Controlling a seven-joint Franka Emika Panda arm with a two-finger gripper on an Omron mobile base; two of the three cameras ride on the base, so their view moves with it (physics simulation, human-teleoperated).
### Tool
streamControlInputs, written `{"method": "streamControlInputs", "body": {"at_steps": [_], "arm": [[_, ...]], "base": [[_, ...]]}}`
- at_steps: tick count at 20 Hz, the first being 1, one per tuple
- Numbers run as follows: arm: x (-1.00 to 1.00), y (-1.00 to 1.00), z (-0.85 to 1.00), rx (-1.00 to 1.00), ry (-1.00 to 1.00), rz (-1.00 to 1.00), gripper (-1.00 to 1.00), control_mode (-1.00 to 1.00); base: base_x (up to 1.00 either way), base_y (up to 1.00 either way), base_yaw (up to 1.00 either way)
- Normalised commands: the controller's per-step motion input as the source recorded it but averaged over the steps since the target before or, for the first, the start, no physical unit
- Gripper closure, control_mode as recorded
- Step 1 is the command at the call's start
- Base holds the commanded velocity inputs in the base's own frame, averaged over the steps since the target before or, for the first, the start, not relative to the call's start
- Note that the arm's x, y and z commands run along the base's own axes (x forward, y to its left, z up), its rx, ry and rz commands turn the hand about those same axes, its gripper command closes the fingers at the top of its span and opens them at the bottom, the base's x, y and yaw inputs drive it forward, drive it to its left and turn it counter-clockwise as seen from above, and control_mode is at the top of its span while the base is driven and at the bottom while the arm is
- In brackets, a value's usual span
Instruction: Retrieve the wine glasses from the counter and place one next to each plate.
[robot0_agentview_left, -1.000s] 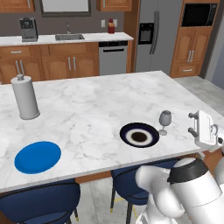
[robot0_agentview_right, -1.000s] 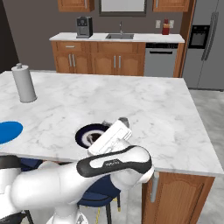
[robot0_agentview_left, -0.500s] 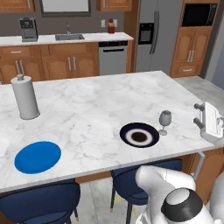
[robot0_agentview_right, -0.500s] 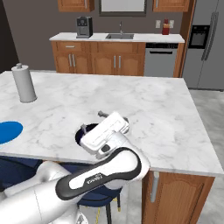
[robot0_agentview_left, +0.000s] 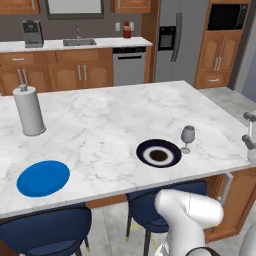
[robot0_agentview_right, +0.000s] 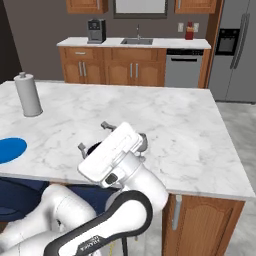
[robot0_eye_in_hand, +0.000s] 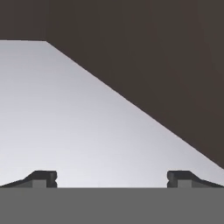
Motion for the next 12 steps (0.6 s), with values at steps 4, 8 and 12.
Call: {"method": "streamControlInputs", "body": {"at_steps": [4, 8, 12], "arm": [[0.00, 0.00, 0.00, 0.00, 0.00, 0.00, -1.00, 1.00], [0.00, 0.00, 0.00, 0.00, 0.00, 0.00, -1.00, 1.00], [0.00, 0.00, 0.00, 0.00, 0.00, 0.00, -1.00, 1.00]], "base": [[-1.00, 0.00, 0.00], [-0.84, -0.24, -0.01], [-0.07, -0.84, -0.23]]}}
